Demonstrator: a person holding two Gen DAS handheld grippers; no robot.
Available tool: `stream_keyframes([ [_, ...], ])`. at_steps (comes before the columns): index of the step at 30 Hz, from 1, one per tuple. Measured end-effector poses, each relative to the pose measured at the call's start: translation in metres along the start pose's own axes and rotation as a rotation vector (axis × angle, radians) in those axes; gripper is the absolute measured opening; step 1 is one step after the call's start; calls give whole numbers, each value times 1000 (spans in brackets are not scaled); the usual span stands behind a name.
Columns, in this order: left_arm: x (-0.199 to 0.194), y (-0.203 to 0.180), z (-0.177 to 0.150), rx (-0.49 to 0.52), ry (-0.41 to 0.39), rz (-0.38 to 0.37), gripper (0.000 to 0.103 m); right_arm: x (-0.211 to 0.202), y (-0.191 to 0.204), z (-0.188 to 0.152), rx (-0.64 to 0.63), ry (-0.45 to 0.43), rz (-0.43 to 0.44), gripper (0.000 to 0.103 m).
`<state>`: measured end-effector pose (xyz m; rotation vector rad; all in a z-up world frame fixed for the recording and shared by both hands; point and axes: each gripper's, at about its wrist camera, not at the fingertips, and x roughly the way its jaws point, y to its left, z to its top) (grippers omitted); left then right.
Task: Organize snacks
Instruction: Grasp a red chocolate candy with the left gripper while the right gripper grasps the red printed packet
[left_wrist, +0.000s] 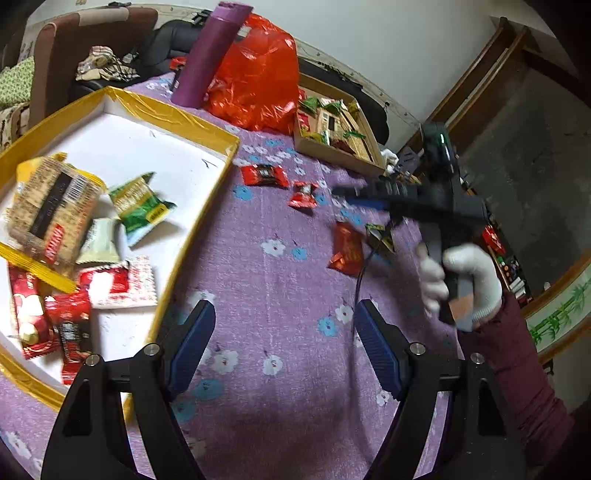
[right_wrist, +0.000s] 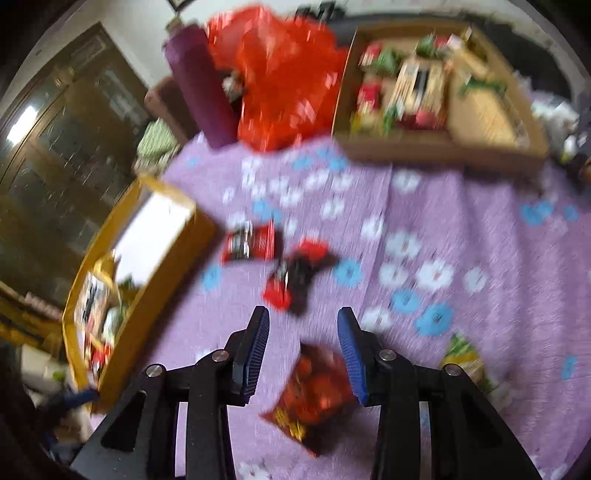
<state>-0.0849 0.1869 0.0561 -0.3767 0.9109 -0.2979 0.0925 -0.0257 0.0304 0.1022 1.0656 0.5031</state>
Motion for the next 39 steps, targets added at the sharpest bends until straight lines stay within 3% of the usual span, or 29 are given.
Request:
stream_keyframes([
  [2,0,-2,-1,11,4,1,78,2,6,9,8,-37,-27,48],
  [7,-10,6,-1,-6,-20,20,78,47,11,27,80,-5,-61,47],
  [8,-12,9,-1,-12,-22,22,78,56,13,27,82,6,-79,43],
  [10,-13,12,-2,-20,-24,27,78,58,20,23,60,-20,-121,23],
  [14,-11,17,-4,-46,-16,14,78,49,39,1,20,31,-79,22],
  [17,-10,15,-5,-45,-9,7,78,38,59,-36,-27,123,24,22],
  [20,-10,9,-6,-33,-5,7,78,15,69,-62,-53,155,168,25],
  [22,-8,7,-7,-28,-1,10,78,-17,56,-67,-28,70,213,32],
  [24,-6,5,-8,-29,7,6,78,-51,29,-67,8,-70,145,55],
  [26,-2,0,-9,-23,19,2,78,-70,0,-67,51,-153,25,58],
  [28,5,-4,-11,-16,35,3,78,-74,-27,-69,113,-155,-24,58],
  [31,18,-11,-14,-6,67,13,78,-66,-47,-81,193,-128,25,58],
  [35,31,-20,-18,12,107,25,78,-44,-32,-82,184,-105,53,58],
  [39,37,-26,-21,39,117,56,78,-9,-2,-74,117,-81,-5,58],
])
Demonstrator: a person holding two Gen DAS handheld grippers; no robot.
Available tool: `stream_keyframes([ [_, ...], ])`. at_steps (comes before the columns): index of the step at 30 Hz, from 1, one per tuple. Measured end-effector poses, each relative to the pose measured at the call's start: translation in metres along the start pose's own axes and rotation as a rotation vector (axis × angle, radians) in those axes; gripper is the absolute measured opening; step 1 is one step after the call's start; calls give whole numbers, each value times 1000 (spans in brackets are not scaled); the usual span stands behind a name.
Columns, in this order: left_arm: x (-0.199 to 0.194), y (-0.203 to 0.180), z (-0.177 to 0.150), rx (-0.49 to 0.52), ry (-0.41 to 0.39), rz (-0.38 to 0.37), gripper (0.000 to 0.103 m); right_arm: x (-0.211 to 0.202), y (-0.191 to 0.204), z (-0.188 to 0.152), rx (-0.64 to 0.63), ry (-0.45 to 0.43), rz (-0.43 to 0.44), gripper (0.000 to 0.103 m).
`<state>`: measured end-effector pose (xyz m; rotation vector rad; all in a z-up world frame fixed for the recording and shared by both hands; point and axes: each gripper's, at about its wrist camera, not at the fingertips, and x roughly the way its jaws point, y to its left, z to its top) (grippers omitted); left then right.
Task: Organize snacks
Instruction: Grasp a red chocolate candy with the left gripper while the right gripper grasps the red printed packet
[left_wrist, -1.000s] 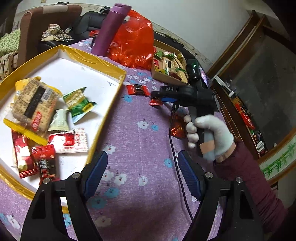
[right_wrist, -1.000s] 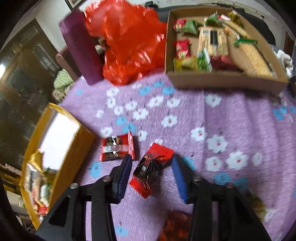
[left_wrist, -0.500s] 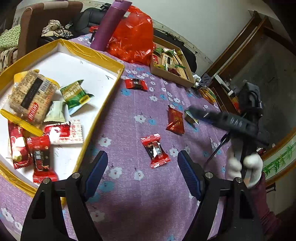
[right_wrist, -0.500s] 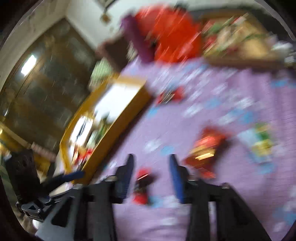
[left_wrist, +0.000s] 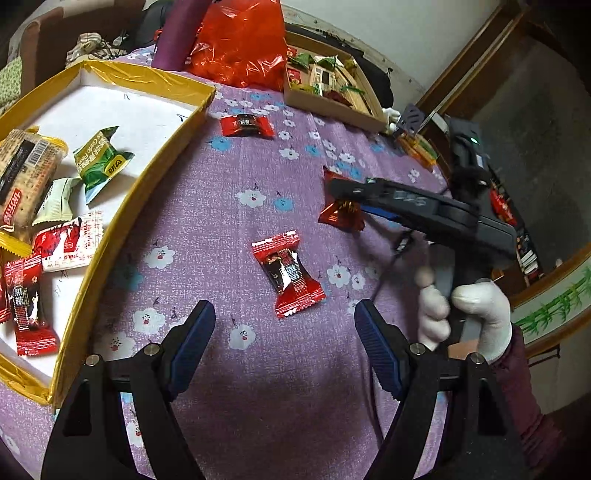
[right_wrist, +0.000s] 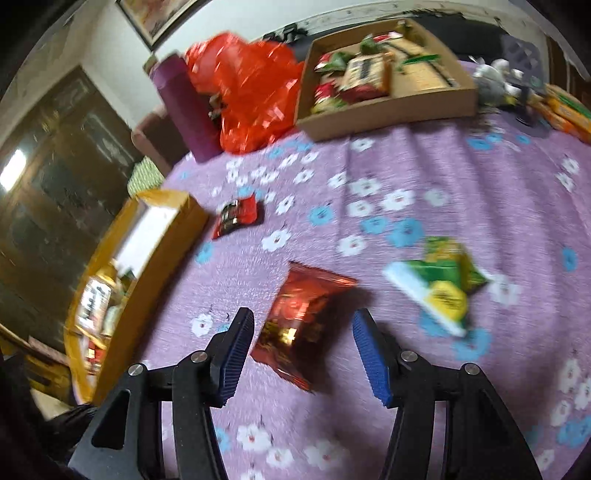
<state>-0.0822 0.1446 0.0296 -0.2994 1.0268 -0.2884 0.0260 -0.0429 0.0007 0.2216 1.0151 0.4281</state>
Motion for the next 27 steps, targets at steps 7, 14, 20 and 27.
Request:
stream_keyframes([
  [7,29,-15,4,65,31,73,78,9,10,-11,-83,-29,-86,31],
  [14,59,-39,16,228,8,180,77,-4,-11,-7,-24,-52,-39,31],
  [20,60,-45,17,299,-14,182,30,-8,-14,-6,-17,-66,-23,31],
  [27,29,-22,21,213,-82,152,20,-9,-11,-10,-33,-91,-29,31],
])
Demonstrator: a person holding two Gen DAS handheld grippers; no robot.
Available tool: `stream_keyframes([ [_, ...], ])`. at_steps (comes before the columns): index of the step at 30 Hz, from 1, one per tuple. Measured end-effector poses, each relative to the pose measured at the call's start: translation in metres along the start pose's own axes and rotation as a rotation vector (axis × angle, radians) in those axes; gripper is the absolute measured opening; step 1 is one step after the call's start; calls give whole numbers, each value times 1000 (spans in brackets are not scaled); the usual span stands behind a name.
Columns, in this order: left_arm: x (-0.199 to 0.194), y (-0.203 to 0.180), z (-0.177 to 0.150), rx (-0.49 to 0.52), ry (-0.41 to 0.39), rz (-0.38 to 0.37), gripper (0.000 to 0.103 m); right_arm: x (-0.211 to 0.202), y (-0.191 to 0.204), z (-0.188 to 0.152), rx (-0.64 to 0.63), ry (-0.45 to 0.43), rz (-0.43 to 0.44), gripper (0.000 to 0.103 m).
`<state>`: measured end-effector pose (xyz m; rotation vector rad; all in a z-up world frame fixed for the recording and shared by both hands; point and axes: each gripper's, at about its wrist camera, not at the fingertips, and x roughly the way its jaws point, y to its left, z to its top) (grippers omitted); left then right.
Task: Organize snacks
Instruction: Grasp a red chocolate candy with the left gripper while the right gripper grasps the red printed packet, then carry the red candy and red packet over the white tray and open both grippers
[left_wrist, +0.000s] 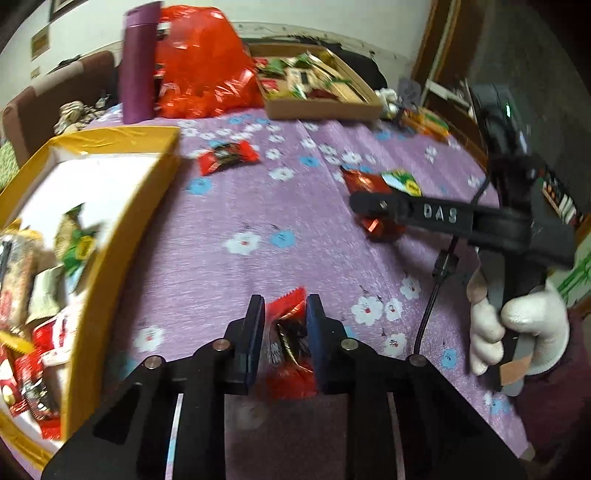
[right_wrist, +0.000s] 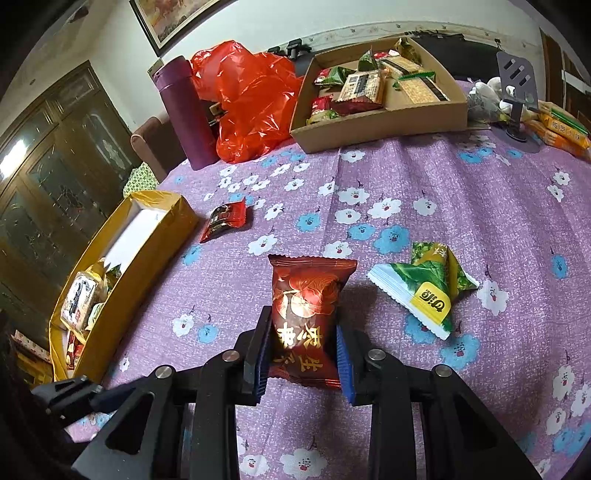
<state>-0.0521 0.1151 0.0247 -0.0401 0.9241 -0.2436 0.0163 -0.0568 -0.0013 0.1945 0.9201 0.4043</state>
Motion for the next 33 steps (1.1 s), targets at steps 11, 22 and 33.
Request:
stream_keyframes([
  [11,-24,30,-9,-101,-38,-89,20,3,5,-6,0,-11,-19,31],
  [22,7,12,-11,20,58,57,47,3,9,-10,-17,-19,-32,31],
  [33,-30,57,-11,-108,-33,-34,18,-16,22,-13,-16,-39,-28,31],
])
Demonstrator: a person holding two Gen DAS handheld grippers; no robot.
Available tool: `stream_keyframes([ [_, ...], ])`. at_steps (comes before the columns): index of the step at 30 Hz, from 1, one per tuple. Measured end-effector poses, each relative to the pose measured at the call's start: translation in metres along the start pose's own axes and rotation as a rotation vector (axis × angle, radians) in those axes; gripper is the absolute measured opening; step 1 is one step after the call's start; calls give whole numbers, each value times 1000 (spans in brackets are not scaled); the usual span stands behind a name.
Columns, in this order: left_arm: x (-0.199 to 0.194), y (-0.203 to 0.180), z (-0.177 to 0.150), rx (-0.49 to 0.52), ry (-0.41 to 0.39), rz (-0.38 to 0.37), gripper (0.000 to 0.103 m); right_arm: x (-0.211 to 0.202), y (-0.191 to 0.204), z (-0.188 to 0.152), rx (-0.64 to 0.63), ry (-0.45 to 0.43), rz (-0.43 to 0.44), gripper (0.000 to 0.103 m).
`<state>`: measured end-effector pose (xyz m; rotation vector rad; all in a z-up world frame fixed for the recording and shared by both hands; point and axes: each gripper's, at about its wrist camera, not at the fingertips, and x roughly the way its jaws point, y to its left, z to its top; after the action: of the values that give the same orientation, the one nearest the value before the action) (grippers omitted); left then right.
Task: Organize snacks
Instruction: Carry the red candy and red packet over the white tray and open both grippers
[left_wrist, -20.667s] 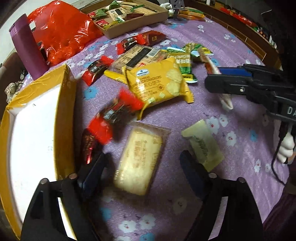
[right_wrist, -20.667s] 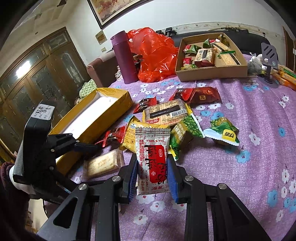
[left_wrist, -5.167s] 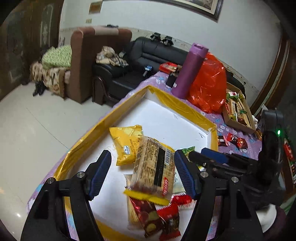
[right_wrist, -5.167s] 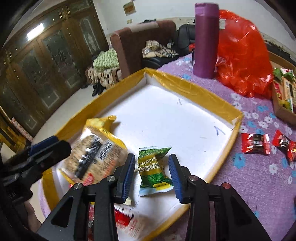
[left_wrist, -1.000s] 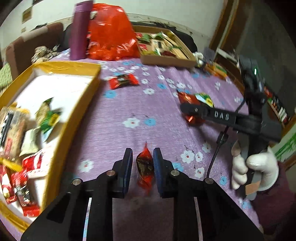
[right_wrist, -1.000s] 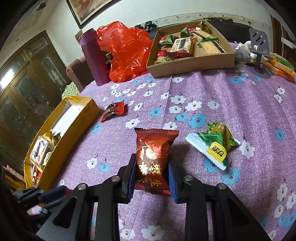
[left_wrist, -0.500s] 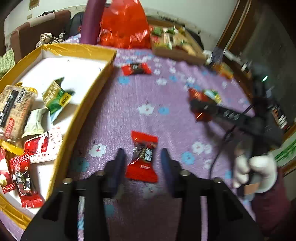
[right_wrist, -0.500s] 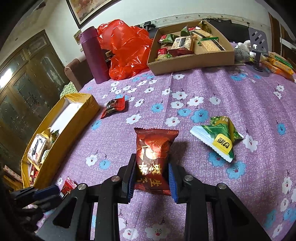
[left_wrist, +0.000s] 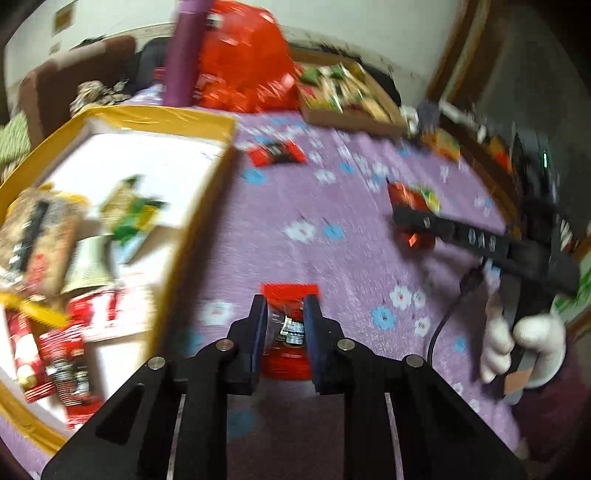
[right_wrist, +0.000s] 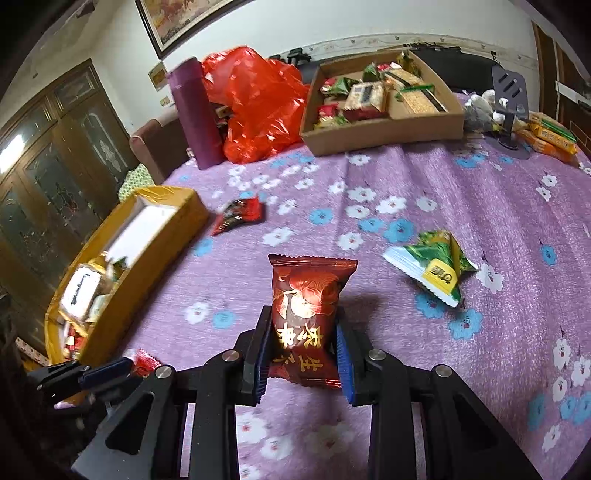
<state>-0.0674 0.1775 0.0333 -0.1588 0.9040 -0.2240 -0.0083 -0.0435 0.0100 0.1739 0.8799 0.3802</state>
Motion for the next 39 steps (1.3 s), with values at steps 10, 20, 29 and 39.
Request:
stream_keyframes([
  [10,-74,93,-5,-233,-162,2,18,-3,98,14,-149,22,132,30],
  [20,-13,-3,-4,18,19,-166,50,-15,118,10,-140,18,158,31],
  [29,36,-41,-4,199,94,74,21,-46,65,-4,-100,-17,107,31],
  [39,2,-6,1,22,17,2,20,-46,54,-18,-87,-2,148,31],
])
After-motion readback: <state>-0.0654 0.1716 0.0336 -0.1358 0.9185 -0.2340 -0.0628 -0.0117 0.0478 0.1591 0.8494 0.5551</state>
